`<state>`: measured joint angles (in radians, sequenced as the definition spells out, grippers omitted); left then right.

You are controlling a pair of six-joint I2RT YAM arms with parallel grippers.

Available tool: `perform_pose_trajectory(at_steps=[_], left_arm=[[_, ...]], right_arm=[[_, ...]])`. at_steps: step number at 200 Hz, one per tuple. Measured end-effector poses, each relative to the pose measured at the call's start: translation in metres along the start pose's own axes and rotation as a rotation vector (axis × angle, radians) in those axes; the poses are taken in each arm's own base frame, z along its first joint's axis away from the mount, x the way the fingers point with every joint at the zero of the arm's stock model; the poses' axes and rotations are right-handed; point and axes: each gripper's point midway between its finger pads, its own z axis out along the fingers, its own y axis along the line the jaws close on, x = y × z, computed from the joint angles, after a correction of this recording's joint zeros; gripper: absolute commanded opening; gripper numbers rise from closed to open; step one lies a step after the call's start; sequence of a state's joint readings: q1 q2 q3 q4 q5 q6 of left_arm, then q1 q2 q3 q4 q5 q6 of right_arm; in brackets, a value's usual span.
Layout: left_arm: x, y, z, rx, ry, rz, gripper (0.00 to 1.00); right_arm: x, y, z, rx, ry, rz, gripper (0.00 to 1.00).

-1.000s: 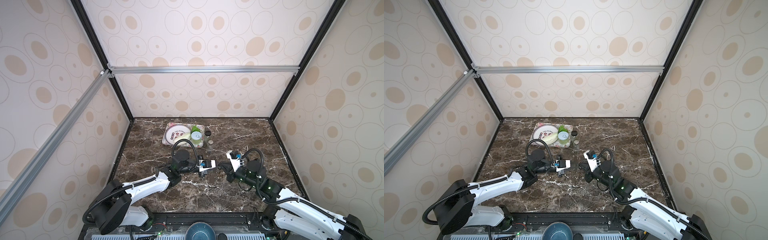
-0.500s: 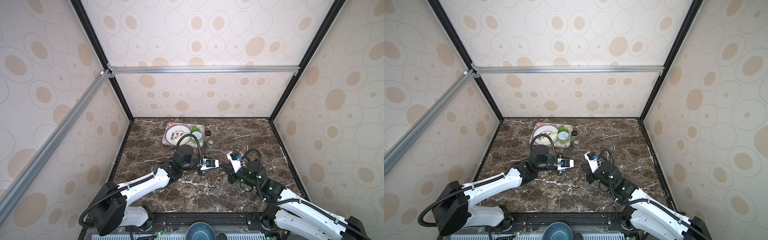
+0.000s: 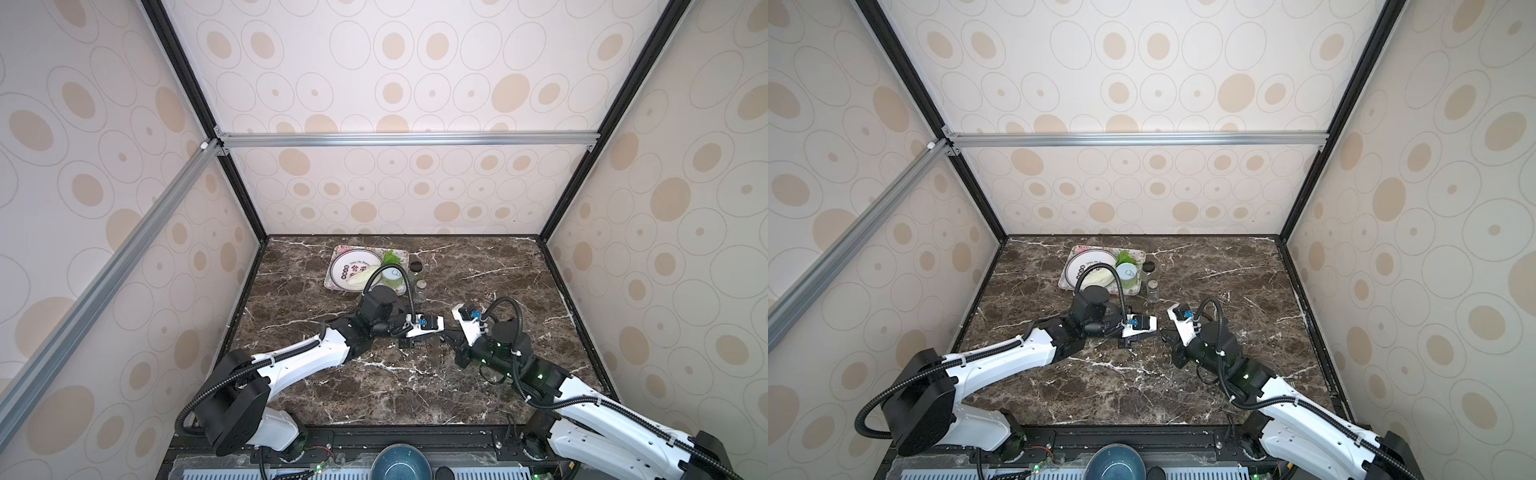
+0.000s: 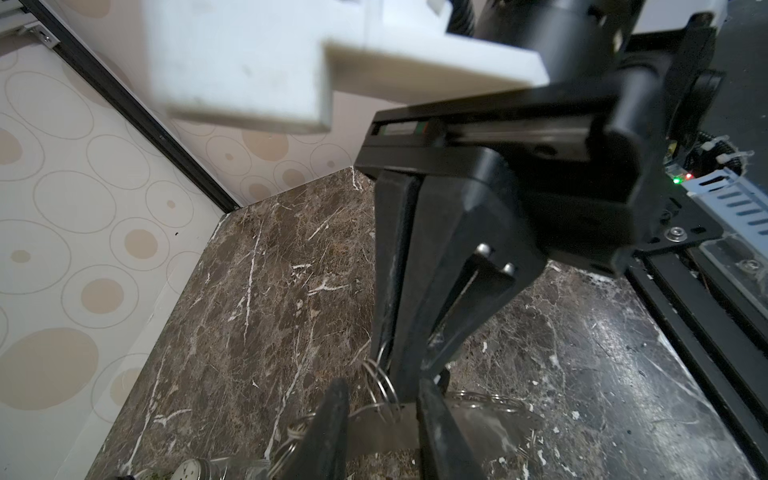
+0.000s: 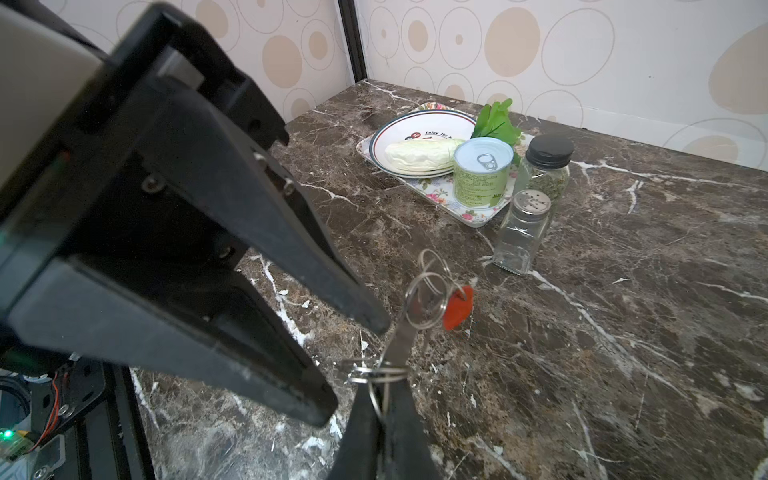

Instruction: Put the keys on the keyring

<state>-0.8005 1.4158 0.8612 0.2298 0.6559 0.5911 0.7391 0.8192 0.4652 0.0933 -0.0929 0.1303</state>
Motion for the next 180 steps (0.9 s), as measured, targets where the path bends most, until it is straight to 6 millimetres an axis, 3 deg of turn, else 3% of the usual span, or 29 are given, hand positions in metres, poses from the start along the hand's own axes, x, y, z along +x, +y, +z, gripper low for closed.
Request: perform_pose_trajectory(at_steps=[31,120,160,180], left_arm=[[0.0007,0.0019,-0.0001,-0.009,0.007,0.003,0.13],[0.0034,0.0050,0.0018,-0.022,0.021,0.000,0.15],[0.0052,0.0041,0.0035,-0.016,0.023,0.001,0.00],[0.0059,0.0035,0.0048,-0.013,0.022,0.004,0.00]], right_arm=[[0.0000,0.0012,0.0000,-0.007,0.000,0.000,0.00],[-0.0001,0.0009,0.0001,-0.006,0.000,0.000,0.00],[0.0002,-0.0006,0.0001,-0.001,0.001,0.002,0.00],[0.0004,-0.0016,0.0002,0.003,0.002,0.002,0.00]])
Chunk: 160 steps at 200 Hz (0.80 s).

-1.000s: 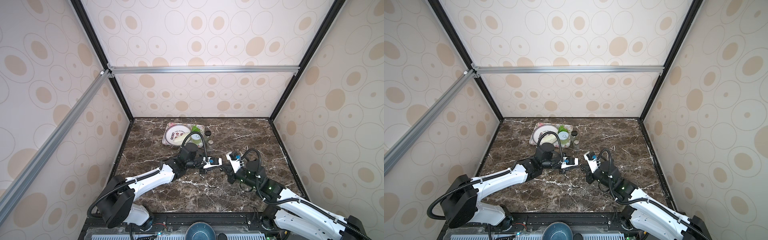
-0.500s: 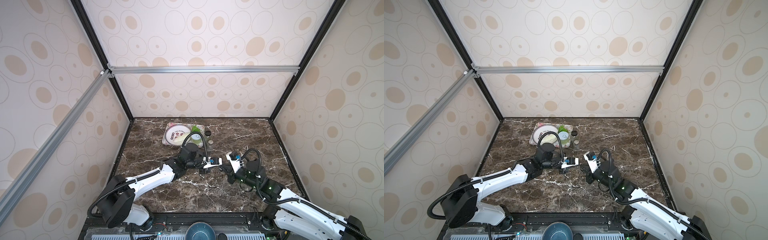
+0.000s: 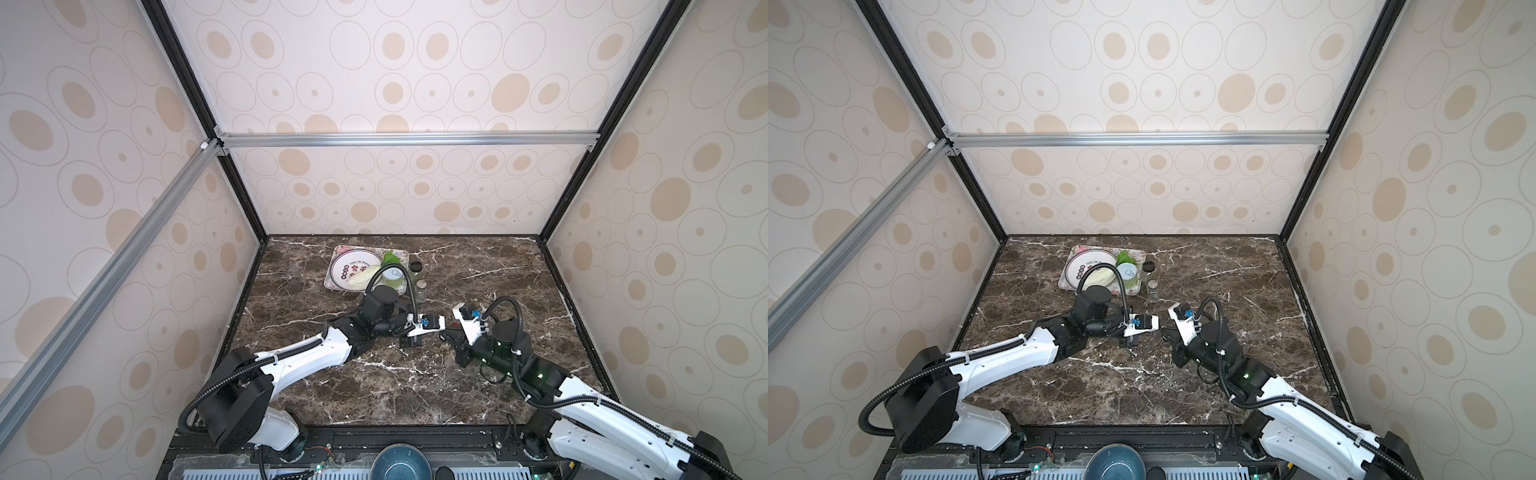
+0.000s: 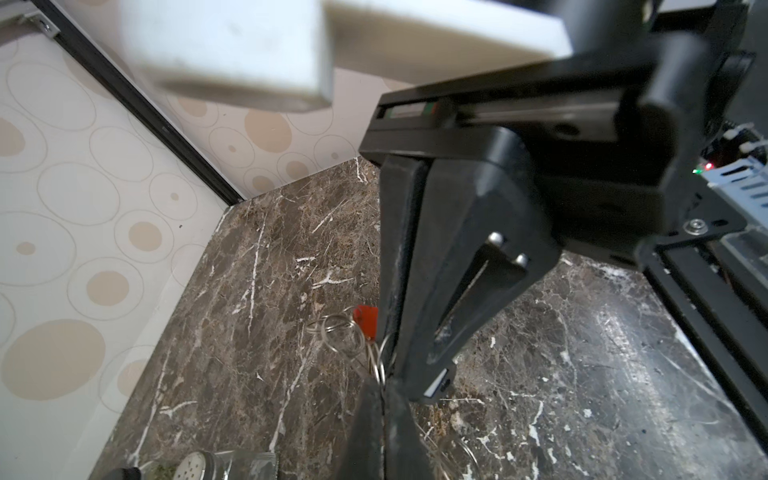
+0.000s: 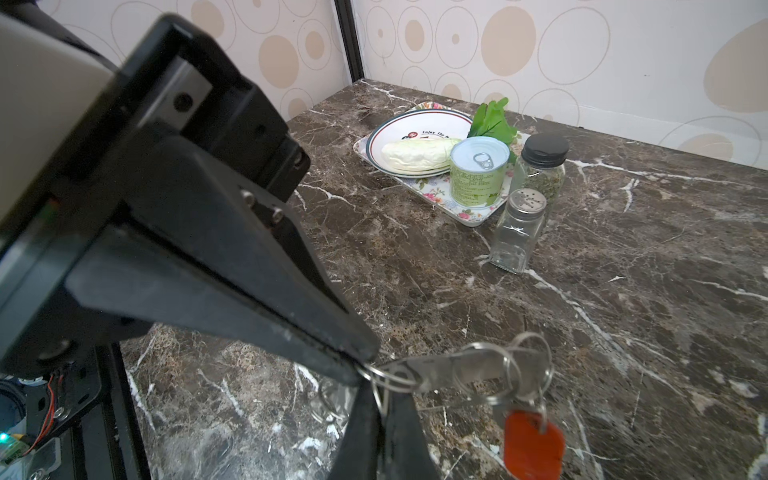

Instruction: Put the keys on the keyring

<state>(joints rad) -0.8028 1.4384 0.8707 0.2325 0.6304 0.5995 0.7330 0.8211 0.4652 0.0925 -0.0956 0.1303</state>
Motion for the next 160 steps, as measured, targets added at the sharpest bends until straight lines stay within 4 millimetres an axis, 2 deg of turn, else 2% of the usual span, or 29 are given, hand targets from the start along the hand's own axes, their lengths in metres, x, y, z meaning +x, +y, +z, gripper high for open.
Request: perform_pose_trajectory(at_steps=[114,160], left_arm=[[-0.009,0.008,-0.006,-0.085,-0.072,0.020,0.00],[-0.019,0.019,-0.009,-0.149,-0.126,-0.004,0.00]], right_arm=[[-0.012,-0.006,0.000,0.016,-0.051,0.046,0.00],[-0.018,-0.022,0.001,0.010,-0.072,0.139,0.00]])
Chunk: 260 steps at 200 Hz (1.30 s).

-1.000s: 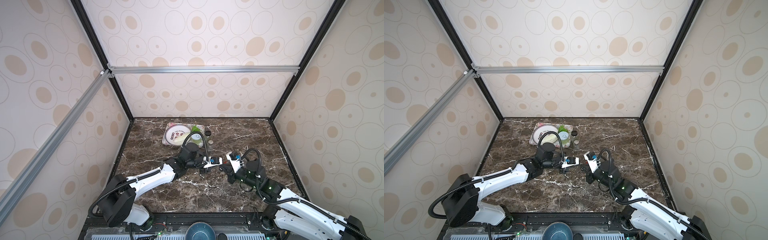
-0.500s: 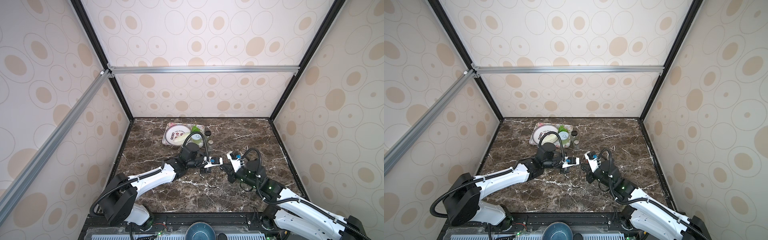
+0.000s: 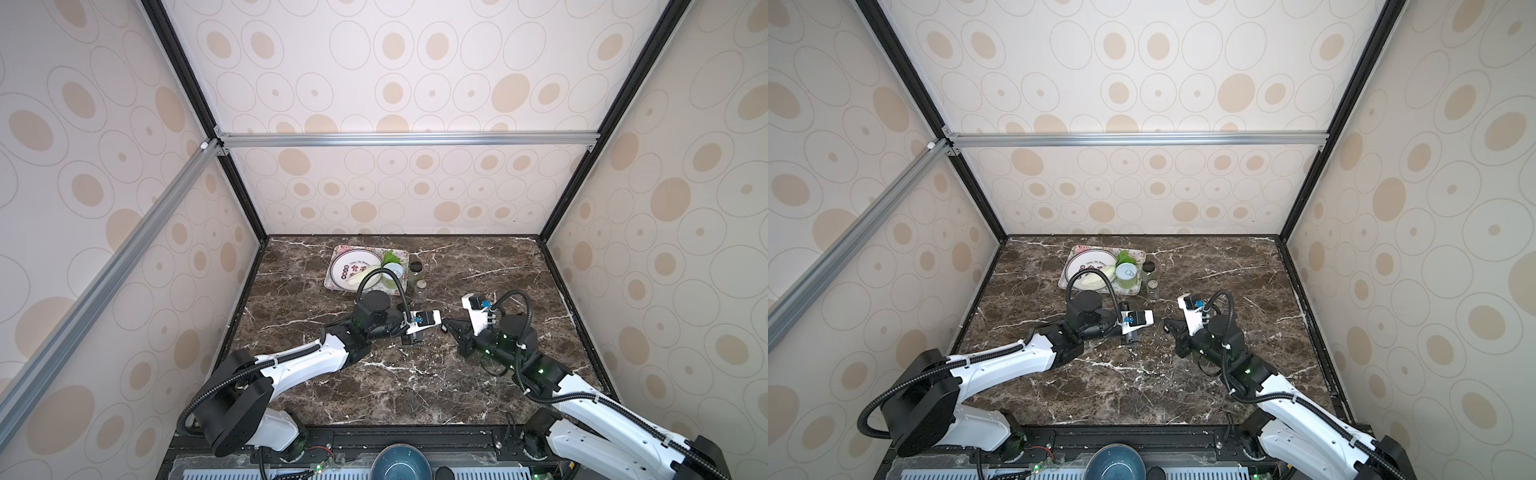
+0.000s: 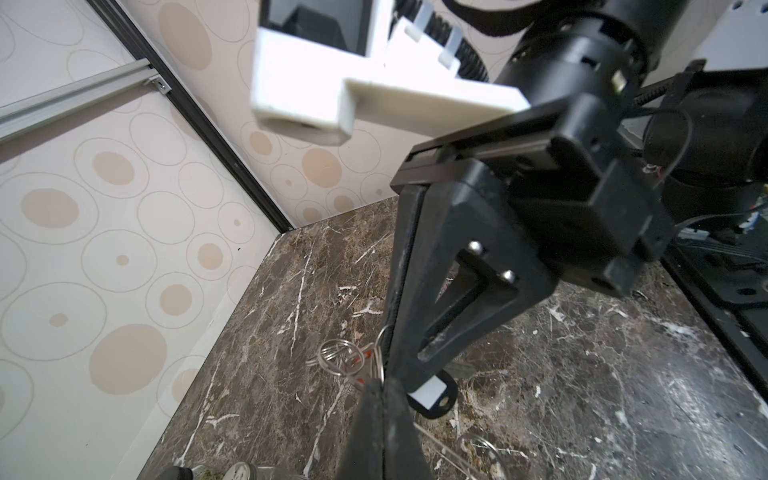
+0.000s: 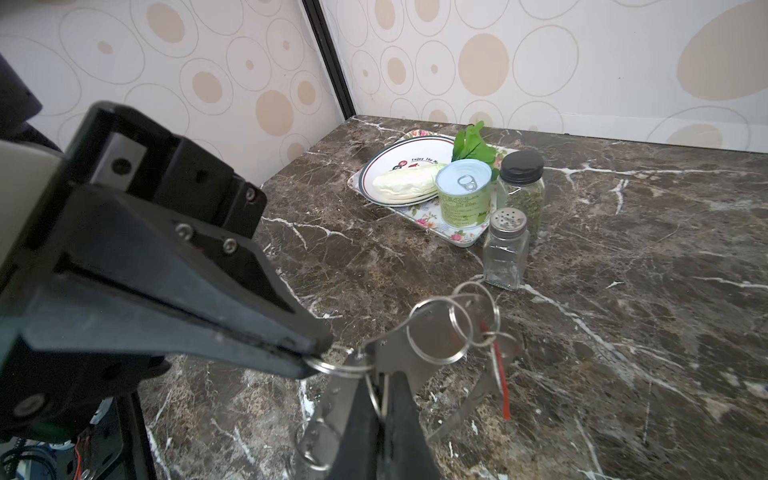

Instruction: Put the keys on the keyring

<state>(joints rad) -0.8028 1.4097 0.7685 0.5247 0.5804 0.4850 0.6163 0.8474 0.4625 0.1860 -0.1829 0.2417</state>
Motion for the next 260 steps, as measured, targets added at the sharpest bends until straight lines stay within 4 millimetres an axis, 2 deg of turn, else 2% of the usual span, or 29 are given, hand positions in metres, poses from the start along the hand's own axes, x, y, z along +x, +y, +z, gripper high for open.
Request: perform_pose_trajectory(at_steps=[68,111,133,164,197,260], left_arm=[[0.002,0.000,-0.003,-0.034,-0.034,-0.052,0.00],[-0.003,0.002,-0.005,-0.045,-0.054,-0.056,0.00],[-0.005,0.001,-0.005,-0.040,-0.061,-0.053,0.12],[-0.014,0.000,-0.007,-0.024,-0.090,-0.032,0.22],[-0.020,0.005,-0.004,-0.012,-0.066,-0.004,0.29],[-0.001,-0.001,0.004,0.070,0.072,0.006,0.30]], right_arm=[[0.006,0.002,0.007,-0.036,0.025,0.043,0.00],[0.004,0.004,0.007,-0.044,0.018,0.044,0.00],[0.003,0.004,0.005,-0.044,0.014,0.042,0.00],[0.011,-0.007,0.003,0.006,0.042,0.053,0.00],[0.010,-0.008,0.000,0.016,0.042,0.047,0.00],[0.011,-0.008,-0.001,0.019,0.043,0.040,0.00]])
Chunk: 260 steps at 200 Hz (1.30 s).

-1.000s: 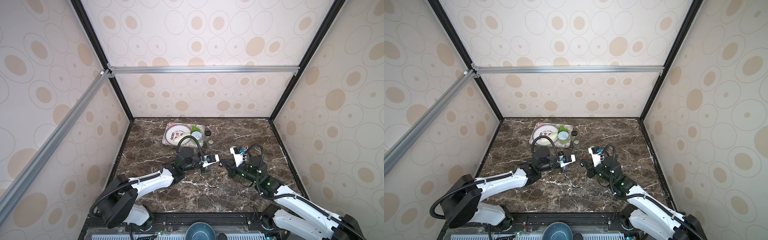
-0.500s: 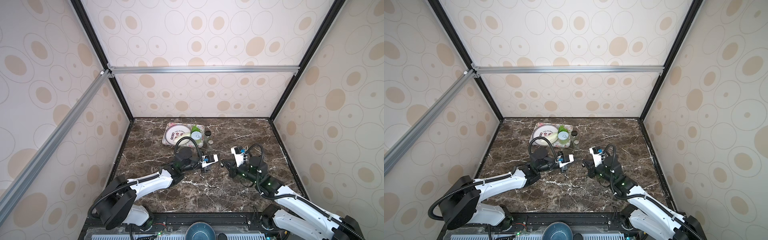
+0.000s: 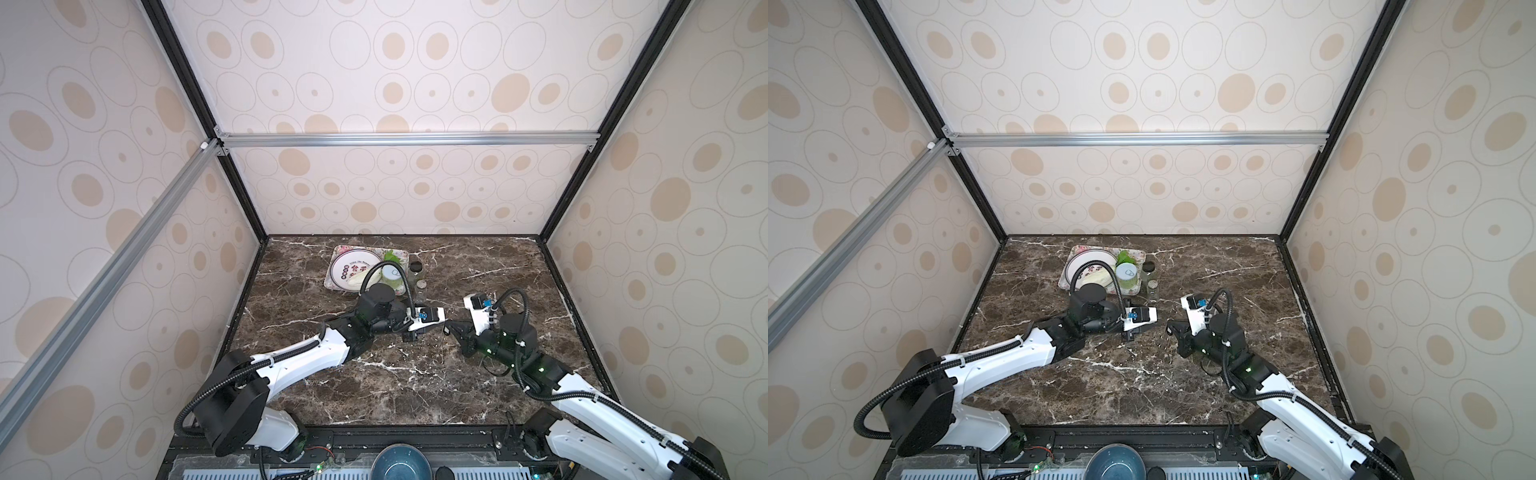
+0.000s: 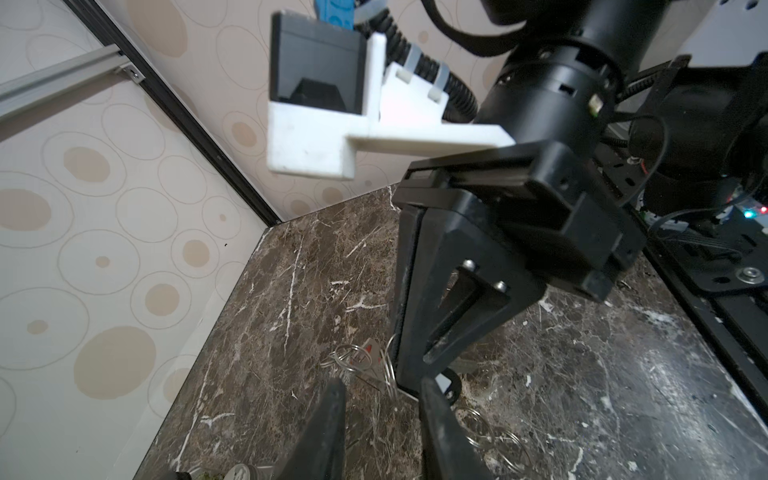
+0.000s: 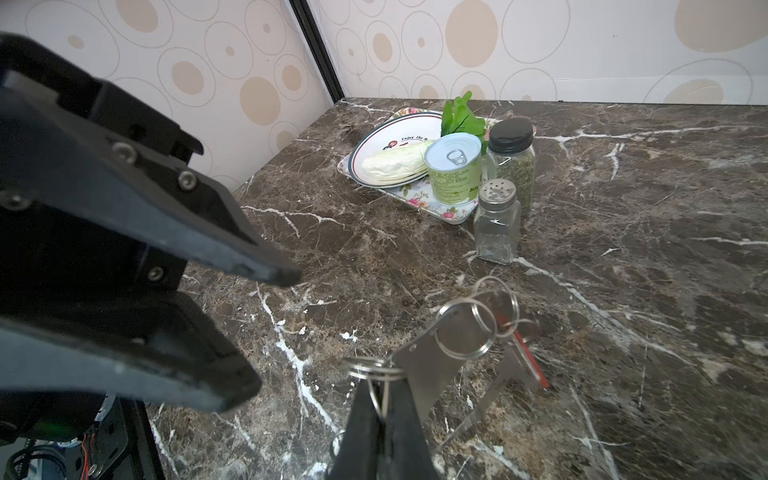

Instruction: Put the keys on the keyring

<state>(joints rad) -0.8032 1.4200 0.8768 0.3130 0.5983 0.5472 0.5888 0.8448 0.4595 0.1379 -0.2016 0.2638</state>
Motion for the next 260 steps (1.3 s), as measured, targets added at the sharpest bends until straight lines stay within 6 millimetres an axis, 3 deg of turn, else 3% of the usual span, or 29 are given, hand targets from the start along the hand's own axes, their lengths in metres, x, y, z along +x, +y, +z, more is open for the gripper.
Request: perform_pose_trajectory(at_steps=[72,165,201,260], left_arm=[[0.016,-0.009,0.004,0.044,0.063,-0.024,0.28],[0.024,-0.007,0.017,0.061,0.095,-0.041,0.16],[0.025,-0.008,0.018,0.063,0.107,-0.042,0.00],[0.022,-0.001,0.018,0.014,0.094,-0.026,0.00]], right_arm=[[0.001,0.003,0.000,-0.015,0.005,-0.010,0.00],[0.008,0.008,0.004,-0.042,0.034,-0.031,0.00],[0.009,0.007,0.004,-0.034,0.036,-0.041,0.00],[0.004,0.005,0.004,-0.019,0.014,-0.030,0.00]])
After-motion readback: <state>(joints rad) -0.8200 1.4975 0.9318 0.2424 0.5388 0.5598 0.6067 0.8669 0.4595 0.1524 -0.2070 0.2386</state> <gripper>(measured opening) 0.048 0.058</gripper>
